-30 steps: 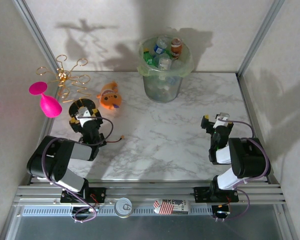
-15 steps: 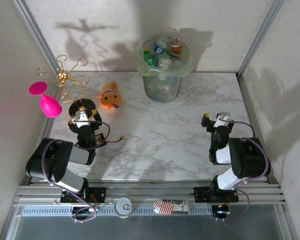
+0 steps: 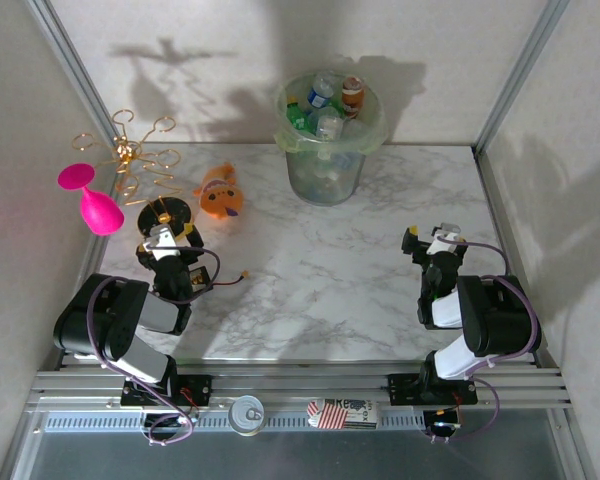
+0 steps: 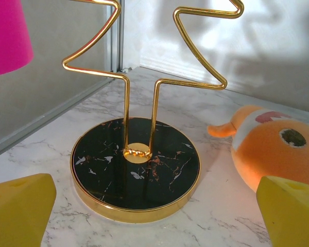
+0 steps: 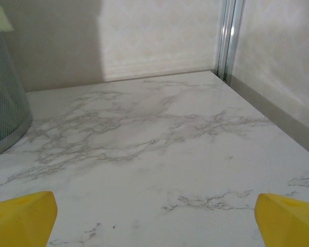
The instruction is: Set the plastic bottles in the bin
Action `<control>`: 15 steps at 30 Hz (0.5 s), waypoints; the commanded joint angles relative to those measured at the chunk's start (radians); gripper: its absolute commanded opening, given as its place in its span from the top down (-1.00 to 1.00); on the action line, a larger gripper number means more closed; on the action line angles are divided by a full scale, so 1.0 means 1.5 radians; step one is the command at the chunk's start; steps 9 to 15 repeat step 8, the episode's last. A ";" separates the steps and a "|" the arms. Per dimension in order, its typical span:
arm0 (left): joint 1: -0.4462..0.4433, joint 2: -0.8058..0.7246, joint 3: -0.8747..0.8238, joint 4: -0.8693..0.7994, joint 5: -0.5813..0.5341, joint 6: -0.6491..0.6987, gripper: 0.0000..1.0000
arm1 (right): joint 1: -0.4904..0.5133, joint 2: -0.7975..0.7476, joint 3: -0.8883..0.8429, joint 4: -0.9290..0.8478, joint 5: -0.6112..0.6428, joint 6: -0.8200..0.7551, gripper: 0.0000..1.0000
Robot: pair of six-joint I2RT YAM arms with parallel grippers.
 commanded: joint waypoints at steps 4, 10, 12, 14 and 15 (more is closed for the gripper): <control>-0.001 0.002 0.004 0.022 0.004 0.000 -0.99 | 0.003 0.003 0.002 0.027 -0.002 -0.001 -0.98; -0.001 0.003 0.005 0.019 0.003 -0.001 -0.99 | 0.002 0.003 0.001 0.030 -0.003 -0.001 -0.98; -0.001 0.003 0.005 0.019 0.003 -0.001 -0.99 | 0.002 0.003 0.001 0.030 -0.003 -0.001 -0.98; -0.001 0.003 0.005 0.019 0.003 -0.001 -0.99 | 0.002 0.003 0.001 0.030 -0.003 -0.001 -0.98; -0.001 0.003 0.005 0.019 0.003 -0.001 -0.99 | 0.002 0.003 0.001 0.030 -0.003 -0.001 -0.98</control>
